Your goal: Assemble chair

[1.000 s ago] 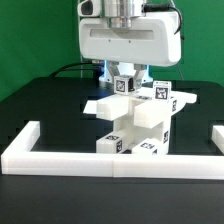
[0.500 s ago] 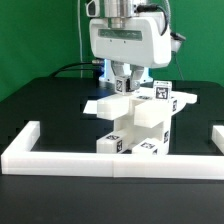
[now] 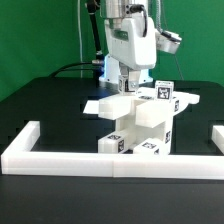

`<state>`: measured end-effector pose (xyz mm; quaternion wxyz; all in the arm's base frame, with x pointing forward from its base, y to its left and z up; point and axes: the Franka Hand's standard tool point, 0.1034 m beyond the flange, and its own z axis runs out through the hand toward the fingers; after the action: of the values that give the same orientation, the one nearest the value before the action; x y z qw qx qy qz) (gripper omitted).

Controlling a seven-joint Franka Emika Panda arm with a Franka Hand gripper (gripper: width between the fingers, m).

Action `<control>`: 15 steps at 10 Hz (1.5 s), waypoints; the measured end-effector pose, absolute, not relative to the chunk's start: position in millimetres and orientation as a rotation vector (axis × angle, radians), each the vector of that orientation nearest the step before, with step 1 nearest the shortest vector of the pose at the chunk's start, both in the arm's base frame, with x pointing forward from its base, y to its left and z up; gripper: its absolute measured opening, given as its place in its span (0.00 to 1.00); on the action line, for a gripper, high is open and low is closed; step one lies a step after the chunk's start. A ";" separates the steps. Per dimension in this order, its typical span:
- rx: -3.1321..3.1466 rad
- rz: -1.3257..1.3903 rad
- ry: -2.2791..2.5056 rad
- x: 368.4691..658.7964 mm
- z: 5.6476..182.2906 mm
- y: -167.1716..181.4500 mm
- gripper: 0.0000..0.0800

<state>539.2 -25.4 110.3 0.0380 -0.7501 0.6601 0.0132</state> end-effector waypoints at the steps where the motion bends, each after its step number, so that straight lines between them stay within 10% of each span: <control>1: -2.250 0.046 2.076 539.3 110.2 -24.9 0.35; 7: -1.986 0.078 2.306 539.8 109.7 -21.8 0.35; 9: -2.039 0.075 2.258 539.7 109.7 -21.7 0.73; 15: -2.416 0.056 1.838 539.9 110.3 -21.4 0.81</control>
Offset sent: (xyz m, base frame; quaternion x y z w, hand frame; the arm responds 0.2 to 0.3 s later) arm 0.0003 -0.0004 -0.0003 -0.0012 -0.0011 0.1303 0.9915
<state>539.9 -21.4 110.3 0.0529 -0.7947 0.6045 0.0184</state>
